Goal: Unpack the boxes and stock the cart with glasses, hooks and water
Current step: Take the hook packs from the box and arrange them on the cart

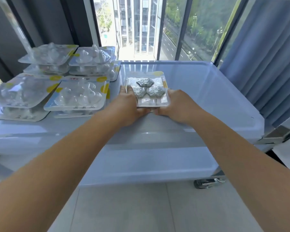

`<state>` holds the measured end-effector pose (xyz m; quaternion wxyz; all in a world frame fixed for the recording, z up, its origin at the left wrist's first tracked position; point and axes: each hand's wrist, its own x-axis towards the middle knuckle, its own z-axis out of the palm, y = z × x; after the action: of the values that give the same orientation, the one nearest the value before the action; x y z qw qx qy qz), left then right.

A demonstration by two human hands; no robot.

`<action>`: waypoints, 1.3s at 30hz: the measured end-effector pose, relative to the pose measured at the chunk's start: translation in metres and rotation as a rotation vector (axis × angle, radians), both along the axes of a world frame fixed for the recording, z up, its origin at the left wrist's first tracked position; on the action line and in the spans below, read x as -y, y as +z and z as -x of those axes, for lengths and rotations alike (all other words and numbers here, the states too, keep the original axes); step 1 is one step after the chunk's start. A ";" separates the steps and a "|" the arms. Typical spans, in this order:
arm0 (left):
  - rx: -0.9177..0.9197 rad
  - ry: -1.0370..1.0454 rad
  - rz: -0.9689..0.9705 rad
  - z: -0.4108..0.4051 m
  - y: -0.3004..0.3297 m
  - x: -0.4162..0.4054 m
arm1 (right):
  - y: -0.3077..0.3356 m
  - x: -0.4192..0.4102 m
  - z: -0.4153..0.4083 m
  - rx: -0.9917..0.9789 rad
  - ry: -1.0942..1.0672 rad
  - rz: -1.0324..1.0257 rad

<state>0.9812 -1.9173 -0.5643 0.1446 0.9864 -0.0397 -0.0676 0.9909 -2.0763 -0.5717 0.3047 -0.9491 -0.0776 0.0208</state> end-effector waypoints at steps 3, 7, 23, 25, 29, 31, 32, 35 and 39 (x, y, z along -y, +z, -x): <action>-0.003 0.021 -0.056 -0.024 -0.002 0.003 | -0.004 0.000 -0.029 0.015 0.007 0.062; 0.015 0.086 -0.236 -0.057 0.008 0.006 | -0.002 -0.004 -0.056 0.019 0.012 0.120; 0.079 0.137 -0.242 -0.098 0.016 -0.005 | -0.004 -0.019 -0.108 0.087 0.054 0.139; 0.138 0.114 -0.251 -0.098 0.015 -0.008 | -0.003 -0.020 -0.109 0.087 0.051 0.169; 0.156 0.062 -0.205 -0.102 0.011 -0.011 | -0.004 -0.021 -0.114 0.082 0.023 0.162; 0.154 0.061 -0.198 -0.104 0.009 -0.012 | -0.005 -0.023 -0.114 0.085 0.033 0.172; 0.160 0.062 -0.196 -0.104 0.008 -0.012 | -0.005 -0.023 -0.114 0.100 0.040 0.179; 0.163 0.064 -0.176 -0.105 0.006 -0.015 | -0.005 -0.025 -0.111 0.155 0.066 0.212; 0.178 0.062 -0.139 -0.105 0.005 -0.020 | -0.008 -0.028 -0.108 0.227 0.051 0.259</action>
<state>1.0859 -1.8972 -0.5596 0.0740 0.9969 -0.0172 0.0223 1.0985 -2.0488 -0.5792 0.1685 -0.9743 -0.1324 -0.0689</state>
